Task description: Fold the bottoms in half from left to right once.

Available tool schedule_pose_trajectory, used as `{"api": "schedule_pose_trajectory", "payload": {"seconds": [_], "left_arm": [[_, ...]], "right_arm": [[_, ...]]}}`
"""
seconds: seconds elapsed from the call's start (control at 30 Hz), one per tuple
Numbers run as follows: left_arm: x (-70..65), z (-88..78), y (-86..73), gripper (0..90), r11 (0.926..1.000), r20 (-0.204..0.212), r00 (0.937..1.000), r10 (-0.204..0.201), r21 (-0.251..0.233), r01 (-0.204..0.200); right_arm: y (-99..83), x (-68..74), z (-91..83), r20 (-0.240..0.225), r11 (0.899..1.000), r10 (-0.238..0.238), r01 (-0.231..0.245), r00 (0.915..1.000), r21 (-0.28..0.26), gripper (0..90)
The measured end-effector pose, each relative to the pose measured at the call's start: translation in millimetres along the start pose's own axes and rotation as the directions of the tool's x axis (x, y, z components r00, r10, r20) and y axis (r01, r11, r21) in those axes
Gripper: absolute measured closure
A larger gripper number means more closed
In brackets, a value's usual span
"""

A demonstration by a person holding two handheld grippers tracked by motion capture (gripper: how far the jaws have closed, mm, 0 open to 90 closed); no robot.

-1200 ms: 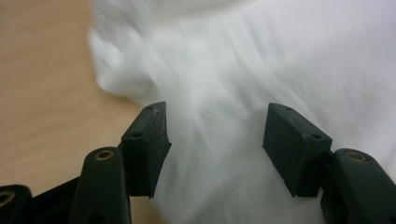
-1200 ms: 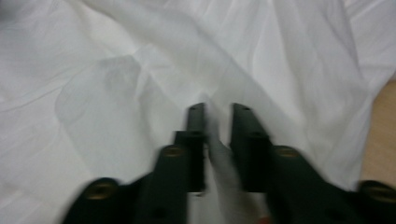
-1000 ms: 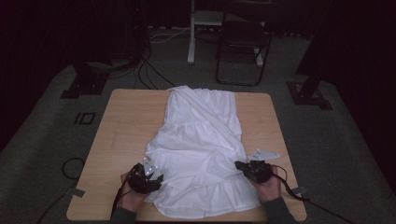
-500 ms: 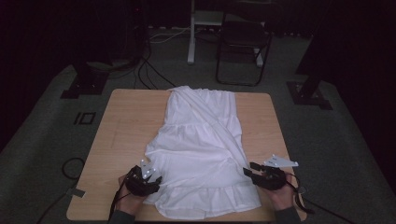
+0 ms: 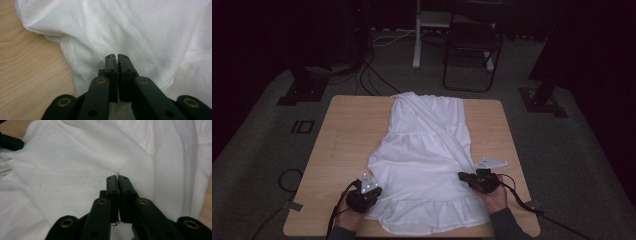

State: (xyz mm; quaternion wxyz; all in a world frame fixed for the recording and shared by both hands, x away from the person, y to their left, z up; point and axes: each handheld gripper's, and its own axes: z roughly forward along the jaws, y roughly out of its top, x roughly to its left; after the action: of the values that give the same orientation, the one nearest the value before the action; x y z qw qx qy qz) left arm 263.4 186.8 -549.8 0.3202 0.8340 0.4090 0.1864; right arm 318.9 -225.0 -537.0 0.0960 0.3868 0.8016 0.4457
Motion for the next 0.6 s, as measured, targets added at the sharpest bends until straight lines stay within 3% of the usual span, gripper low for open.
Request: {"api": "schedule_pose_trajectory", "payload": {"seconds": [0.13,0.23,0.37,0.43,0.47,0.53,0.6], "left_arm": [[-4.4,-11.2,-2.8,88.8,0.9998,0.018,0.9997,0.017,-0.009,-0.017],[-8.2,-17.5,-7.9,88.3,0.9997,0.031,0.9992,0.024,-0.007,-0.024],[-12.0,-22.8,-11.5,86.3,0.9989,0.051,0.9978,0.043,-0.02,-0.042],[-11.4,-24.9,-11.0,71.1,0.9978,0.049,0.9979,0.043,-0.053,-0.04],[-9.9,-25.5,-9.6,60.3,0.9973,0.035,0.9988,0.035,-0.065,-0.033],[-4.4,-27.5,-5.3,51.2,0.9958,0.009,0.9998,0.017,-0.091,-0.016],[4.4,-31.0,2.4,48.1,0.9924,-0.005,0.9999,-0.014,-0.122,0.014]], "right_arm": [[-18.9,3.9,-32.1,-0.001,1.0,-0.005,0.005,1.0,-0.025,88.4],[-36.9,2.9,-49.6,0.029,1.0,-0.021,0.022,0.9994,-0.002,88.4],[-65.0,-0.7,-69.9,0.015,1.0,0.007,-0.007,0.9999,0.028,88.2],[-72.8,-0.5,-76.9,0.008,0.999,0.003,-0.003,1.0,0.036,81.8],[-74.3,-0.9,-79.9,0.013,1.0,0.001,-0.001,0.9999,0.029,71.1],[-72.1,-3.6,-84.2,0.032,1.0,0.026,-0.025,0.9992,-0.012,58.6],[-64.1,-8.3,-84.6,0.036,0.998,0.042,-0.04,0.9985,-0.056,53.6]]}}
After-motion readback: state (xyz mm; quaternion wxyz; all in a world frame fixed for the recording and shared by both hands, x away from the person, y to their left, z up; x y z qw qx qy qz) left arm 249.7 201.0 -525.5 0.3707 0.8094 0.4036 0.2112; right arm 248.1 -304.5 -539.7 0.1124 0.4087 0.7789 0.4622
